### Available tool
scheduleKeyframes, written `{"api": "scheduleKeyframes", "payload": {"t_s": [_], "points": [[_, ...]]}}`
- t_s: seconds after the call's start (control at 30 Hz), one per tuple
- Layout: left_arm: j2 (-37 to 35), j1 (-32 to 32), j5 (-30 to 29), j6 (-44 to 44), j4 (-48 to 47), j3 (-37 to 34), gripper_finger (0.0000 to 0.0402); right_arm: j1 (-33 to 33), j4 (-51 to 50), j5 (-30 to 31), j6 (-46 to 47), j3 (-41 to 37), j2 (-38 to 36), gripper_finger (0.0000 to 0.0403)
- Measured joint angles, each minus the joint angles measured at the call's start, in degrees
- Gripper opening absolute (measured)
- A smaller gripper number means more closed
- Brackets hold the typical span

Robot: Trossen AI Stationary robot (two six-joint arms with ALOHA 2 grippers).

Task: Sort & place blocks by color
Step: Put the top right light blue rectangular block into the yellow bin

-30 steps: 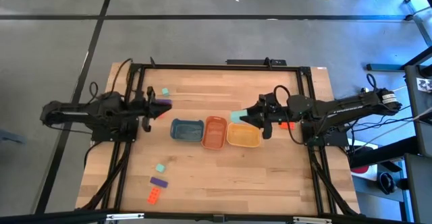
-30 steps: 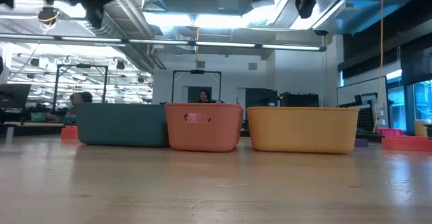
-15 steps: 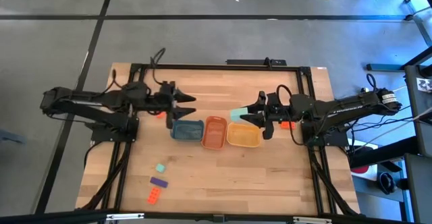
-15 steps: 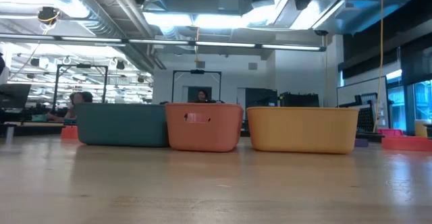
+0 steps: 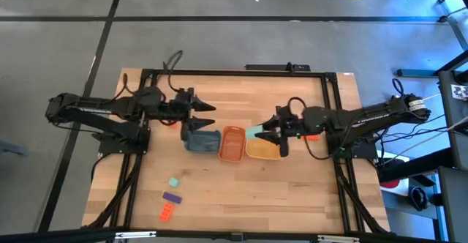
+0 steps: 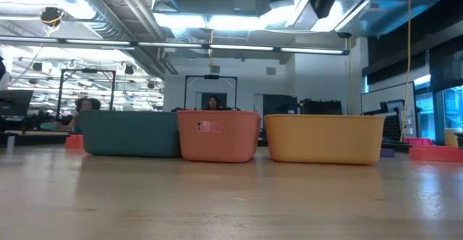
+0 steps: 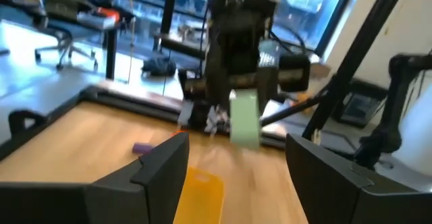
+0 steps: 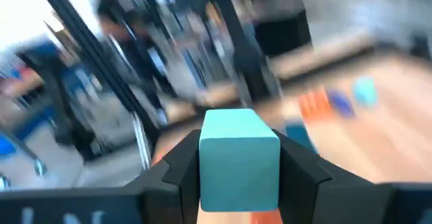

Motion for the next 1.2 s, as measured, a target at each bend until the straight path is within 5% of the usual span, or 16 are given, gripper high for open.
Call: {"api": "scheduleKeyframes", "payload": {"t_s": [0.23, 0.4, 0.8, 1.2], "points": [[-6.17, 0.03, -3.17, 0.09, 0.05, -0.02, 0.0238, 0.55, -45.43, -0.04, 2.65, 20.91, 13.7, 0.0137], [-8.99, 0.03, -5.75, 0.07, -0.02, -0.04, 0.0238, 0.53, -64.02, -0.02, 2.96, 26.8, 23.7, 0.0137], [-10.22, 0.03, -6.1, 0.07, 0.04, -0.04, 0.0237, -1.45, -67.16, 0.13, -4.95, 27.22, 37.46, 0.0146], [-10.17, 0.03, -6.41, 0.07, 0.02, -0.04, 0.0238, -2.22, -64.41, 0.08, -7.08, 27.22, 39.42, 0.0153]]}}
